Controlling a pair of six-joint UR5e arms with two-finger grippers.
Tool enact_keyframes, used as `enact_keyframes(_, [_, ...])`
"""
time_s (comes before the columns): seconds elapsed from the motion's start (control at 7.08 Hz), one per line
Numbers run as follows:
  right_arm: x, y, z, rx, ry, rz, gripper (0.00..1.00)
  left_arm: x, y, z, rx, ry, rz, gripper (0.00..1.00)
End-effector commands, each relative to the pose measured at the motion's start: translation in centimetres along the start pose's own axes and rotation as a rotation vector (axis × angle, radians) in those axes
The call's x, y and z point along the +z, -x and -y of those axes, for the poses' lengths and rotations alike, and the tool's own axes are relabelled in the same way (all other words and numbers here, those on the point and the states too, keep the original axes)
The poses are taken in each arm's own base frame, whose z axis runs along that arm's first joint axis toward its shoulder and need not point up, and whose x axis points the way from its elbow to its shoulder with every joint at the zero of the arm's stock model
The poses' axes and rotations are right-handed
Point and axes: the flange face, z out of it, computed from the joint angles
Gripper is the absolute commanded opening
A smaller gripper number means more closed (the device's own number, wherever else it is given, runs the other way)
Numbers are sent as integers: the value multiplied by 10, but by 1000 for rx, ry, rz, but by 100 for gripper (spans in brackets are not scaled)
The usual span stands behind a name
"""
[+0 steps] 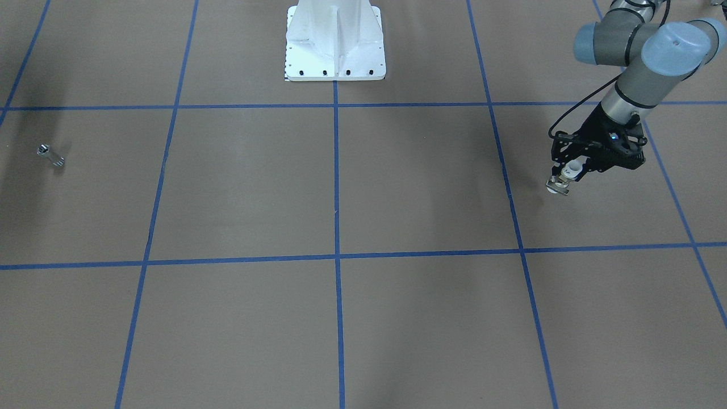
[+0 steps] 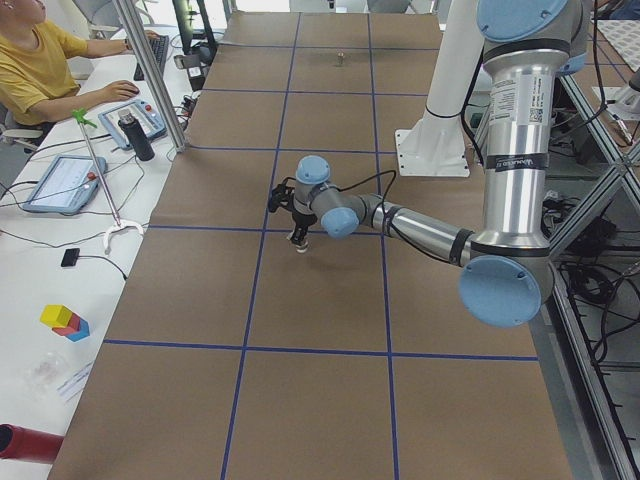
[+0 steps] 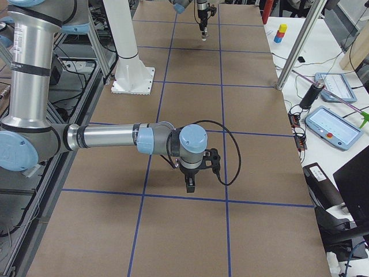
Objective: Assemble PPR valve and pipe with both arms
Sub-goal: 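Lift the valve with the left gripper and carry it toward the table center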
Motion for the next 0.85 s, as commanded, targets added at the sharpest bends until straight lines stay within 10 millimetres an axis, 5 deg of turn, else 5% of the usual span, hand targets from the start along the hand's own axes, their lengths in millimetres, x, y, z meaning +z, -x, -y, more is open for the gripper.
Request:
enact_keyframes(0.0, [0, 0, 0, 0, 0, 1, 100, -21, -87, 57, -123, -1, -21, 0])
enact_keyframes(0.28, [0, 0, 0, 1, -1, 10, 100, -11, -220, 70, -191, 37, 9, 0])
enact_keyframes(0.56, [0, 0, 0, 1, -1, 10, 100, 8, -329, 80, -308, 56, 13, 0])
enact_keyframes(0.71, [0, 0, 0, 1, -1, 10, 100, 21, -366, 97, -344, 45, 25, 0])
